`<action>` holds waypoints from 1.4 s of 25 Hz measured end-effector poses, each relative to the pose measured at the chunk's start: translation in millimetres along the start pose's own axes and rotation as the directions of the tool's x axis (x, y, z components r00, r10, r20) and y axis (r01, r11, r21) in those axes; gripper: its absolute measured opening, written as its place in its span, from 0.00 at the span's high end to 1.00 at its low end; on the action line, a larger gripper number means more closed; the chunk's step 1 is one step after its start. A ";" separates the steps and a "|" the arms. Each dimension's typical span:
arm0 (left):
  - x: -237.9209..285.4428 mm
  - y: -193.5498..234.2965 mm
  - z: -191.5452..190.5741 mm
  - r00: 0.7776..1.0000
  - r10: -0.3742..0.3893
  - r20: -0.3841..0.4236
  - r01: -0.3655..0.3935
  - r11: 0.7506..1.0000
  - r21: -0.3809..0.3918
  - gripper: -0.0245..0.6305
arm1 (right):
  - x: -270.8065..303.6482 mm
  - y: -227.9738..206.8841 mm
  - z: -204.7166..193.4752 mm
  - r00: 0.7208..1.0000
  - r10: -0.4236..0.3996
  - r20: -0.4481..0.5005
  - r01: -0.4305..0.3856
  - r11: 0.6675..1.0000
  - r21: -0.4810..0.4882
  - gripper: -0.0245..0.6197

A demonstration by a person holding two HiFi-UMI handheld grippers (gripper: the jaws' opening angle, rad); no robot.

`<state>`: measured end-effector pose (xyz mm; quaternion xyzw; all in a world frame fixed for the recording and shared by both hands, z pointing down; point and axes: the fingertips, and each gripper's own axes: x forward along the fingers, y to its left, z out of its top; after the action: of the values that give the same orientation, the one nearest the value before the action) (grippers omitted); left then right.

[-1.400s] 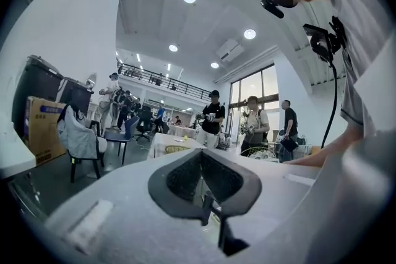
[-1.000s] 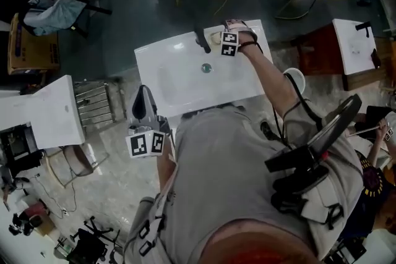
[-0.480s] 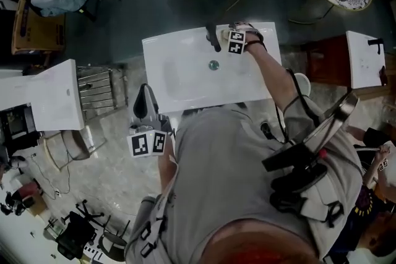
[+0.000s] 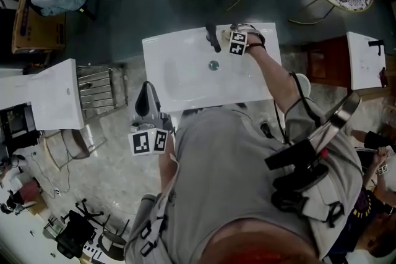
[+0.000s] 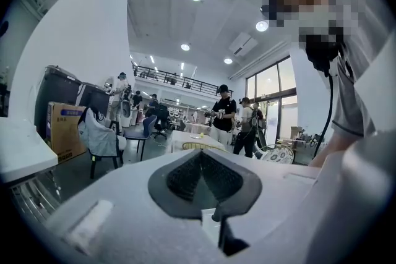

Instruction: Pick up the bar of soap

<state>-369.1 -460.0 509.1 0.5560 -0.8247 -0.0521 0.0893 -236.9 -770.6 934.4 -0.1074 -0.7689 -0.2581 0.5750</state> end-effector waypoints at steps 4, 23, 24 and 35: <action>1.3 -2.5 0.4 1.000 -0.004 0.006 0.004 1.000 -0.004 0.96 | -11.5 -7.7 2.4 0.998 -0.039 0.044 0.037 0.998 0.053 0.56; 27.1 -38.6 18.3 0.985 -0.160 0.070 0.161 0.987 -0.010 0.96 | -301.4 -61.4 53.5 0.596 -0.635 0.491 -0.028 0.595 0.803 0.56; 30.0 -43.1 23.0 0.981 -0.178 0.079 0.179 0.984 -0.003 0.96 | -334.4 -63.6 57.9 0.542 -0.671 0.506 -0.030 0.586 0.810 0.56; 42.5 -87.4 127.7 0.899 -0.355 0.256 0.327 0.934 0.145 0.96 | -578.4 -36.0 105.7 0.176 -0.814 0.554 0.111 0.576 0.810 0.56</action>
<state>-331.5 -534.0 371.7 0.6827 -0.7204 -0.1036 -0.0655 -158.5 -669.8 359.3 0.2220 -0.9700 -0.0660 -0.0733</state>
